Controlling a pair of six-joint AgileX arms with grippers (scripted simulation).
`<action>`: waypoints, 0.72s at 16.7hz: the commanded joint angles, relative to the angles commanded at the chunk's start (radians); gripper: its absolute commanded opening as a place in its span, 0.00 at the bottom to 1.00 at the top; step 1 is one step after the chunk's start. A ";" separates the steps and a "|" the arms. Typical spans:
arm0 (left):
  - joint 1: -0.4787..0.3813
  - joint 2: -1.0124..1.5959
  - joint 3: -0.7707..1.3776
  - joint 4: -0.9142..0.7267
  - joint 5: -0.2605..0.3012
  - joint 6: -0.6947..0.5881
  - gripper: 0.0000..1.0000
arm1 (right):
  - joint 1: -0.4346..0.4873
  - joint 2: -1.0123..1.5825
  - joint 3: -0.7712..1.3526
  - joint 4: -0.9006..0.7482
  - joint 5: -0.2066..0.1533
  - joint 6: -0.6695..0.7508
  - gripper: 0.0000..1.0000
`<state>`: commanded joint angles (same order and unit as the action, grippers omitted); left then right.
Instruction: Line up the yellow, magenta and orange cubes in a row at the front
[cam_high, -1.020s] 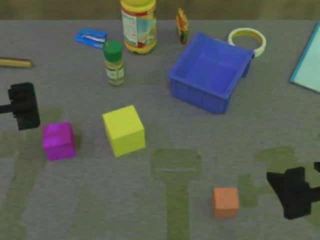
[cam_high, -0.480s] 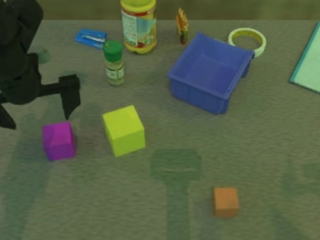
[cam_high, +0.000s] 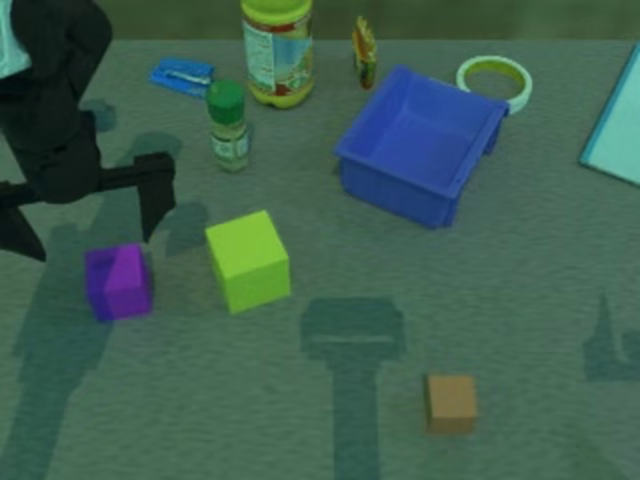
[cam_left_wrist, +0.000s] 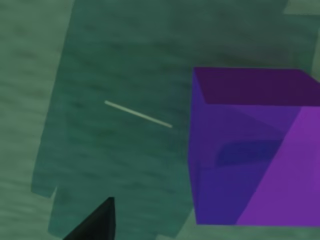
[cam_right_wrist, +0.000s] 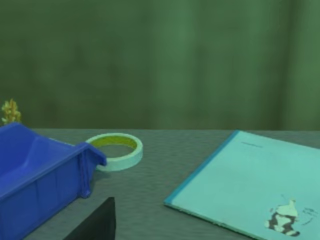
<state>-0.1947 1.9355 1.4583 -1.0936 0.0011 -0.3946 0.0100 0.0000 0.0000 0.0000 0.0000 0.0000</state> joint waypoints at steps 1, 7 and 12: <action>0.005 -0.002 -0.002 0.002 0.000 0.001 1.00 | 0.000 0.000 0.000 0.000 0.000 0.000 1.00; 0.003 0.064 -0.100 0.170 0.000 0.004 1.00 | 0.000 0.000 0.000 0.000 0.000 0.000 1.00; 0.002 0.132 -0.191 0.323 0.001 0.004 1.00 | 0.000 0.000 0.000 0.000 0.000 0.000 1.00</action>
<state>-0.1927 2.0678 1.2676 -0.7702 0.0020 -0.3907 0.0100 0.0000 0.0000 0.0000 0.0000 0.0000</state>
